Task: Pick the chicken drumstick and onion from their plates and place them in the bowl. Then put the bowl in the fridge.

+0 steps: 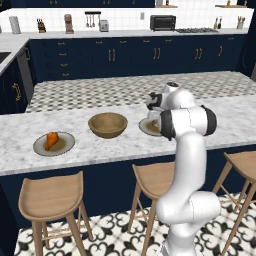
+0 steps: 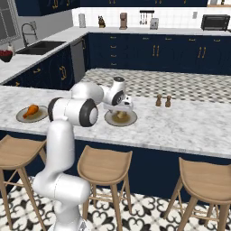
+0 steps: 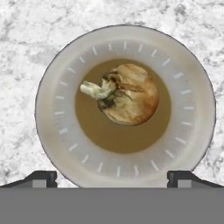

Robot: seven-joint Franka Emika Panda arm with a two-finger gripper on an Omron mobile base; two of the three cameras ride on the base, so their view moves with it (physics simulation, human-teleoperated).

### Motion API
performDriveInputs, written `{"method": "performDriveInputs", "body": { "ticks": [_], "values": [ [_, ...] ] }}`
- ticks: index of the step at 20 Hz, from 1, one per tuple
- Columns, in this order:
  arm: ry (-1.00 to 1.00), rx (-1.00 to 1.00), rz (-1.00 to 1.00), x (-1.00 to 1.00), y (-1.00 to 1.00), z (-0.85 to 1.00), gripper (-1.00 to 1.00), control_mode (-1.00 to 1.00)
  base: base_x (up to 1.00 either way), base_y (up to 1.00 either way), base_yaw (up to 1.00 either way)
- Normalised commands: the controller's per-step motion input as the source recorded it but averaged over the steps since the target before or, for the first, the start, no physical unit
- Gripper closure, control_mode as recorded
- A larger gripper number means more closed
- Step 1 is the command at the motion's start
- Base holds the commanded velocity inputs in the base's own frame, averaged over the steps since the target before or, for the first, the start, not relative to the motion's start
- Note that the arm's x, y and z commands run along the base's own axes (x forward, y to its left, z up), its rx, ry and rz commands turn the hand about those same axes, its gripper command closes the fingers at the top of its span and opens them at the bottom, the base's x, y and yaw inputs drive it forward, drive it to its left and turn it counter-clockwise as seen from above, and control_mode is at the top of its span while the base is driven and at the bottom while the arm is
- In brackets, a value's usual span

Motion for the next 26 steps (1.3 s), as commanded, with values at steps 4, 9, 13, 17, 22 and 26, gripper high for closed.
{"method": "performDriveInputs", "body": {
  "ticks": [4, 9, 13, 17, 22, 26],
  "values": [
    [-0.04, 0.00, 0.00, 0.33, -0.01, -0.34, -1.00, -1.00, 0.00, 0.00, 0.00],
    [-0.17, 0.00, 0.00, 0.18, -0.06, -0.40, -1.00, -1.00, 0.00, 0.00, 0.00],
    [-0.05, 0.00, -0.01, 0.20, -0.08, -0.26, -1.00, -1.00, 0.00, 0.00, 0.00],
    [0.00, 0.00, -0.02, 0.37, -0.04, -0.16, -1.00, -1.00, 0.00, 0.00, 0.00],
    [0.00, 0.00, -0.01, 0.33, 0.00, -0.12, -1.00, -1.00, 0.00, 0.00, 0.00],
    [0.00, 0.00, 0.00, 0.14, 0.03, -0.24, -1.00, -1.00, 0.00, 0.00, 0.00]
  ]
}}
